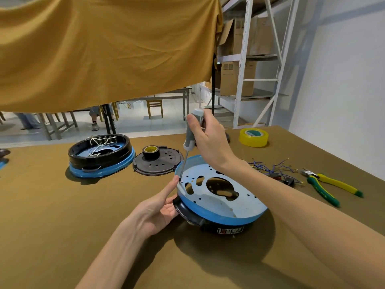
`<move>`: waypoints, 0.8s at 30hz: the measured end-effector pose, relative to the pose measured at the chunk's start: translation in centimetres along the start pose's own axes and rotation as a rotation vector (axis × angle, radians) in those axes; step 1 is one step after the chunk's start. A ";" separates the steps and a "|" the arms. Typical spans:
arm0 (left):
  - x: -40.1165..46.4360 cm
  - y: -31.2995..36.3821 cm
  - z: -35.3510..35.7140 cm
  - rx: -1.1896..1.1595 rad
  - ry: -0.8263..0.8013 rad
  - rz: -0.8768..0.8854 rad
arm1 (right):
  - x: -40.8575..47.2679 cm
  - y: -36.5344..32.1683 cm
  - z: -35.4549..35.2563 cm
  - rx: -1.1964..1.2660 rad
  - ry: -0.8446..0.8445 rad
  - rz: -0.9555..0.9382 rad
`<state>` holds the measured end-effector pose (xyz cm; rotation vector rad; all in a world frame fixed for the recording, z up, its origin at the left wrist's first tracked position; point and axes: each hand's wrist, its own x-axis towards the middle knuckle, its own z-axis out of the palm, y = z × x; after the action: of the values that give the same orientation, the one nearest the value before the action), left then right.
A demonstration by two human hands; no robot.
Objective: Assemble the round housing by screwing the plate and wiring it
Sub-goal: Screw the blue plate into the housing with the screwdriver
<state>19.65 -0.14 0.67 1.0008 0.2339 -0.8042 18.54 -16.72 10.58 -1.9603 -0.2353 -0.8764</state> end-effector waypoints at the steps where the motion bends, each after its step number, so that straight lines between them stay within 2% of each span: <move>1: 0.0 0.0 0.0 -0.008 -0.004 -0.005 | -0.1 0.0 0.0 -0.001 -0.003 -0.004; 18: -0.3 -0.3 -0.2 0.012 0.014 0.016 | 0.1 0.1 -0.3 -0.019 -0.023 0.003; 22: -0.1 -0.3 -0.3 0.023 0.021 0.024 | 0.6 -0.1 -0.9 -0.091 -0.047 -0.068; 24: -0.1 -0.4 -0.4 0.024 0.017 0.037 | 1.0 -0.5 -1.3 -0.222 -0.072 -0.113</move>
<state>19.43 0.08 0.27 1.0318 0.2205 -0.7669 18.41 -17.75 11.95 -2.2047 -0.3036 -0.9389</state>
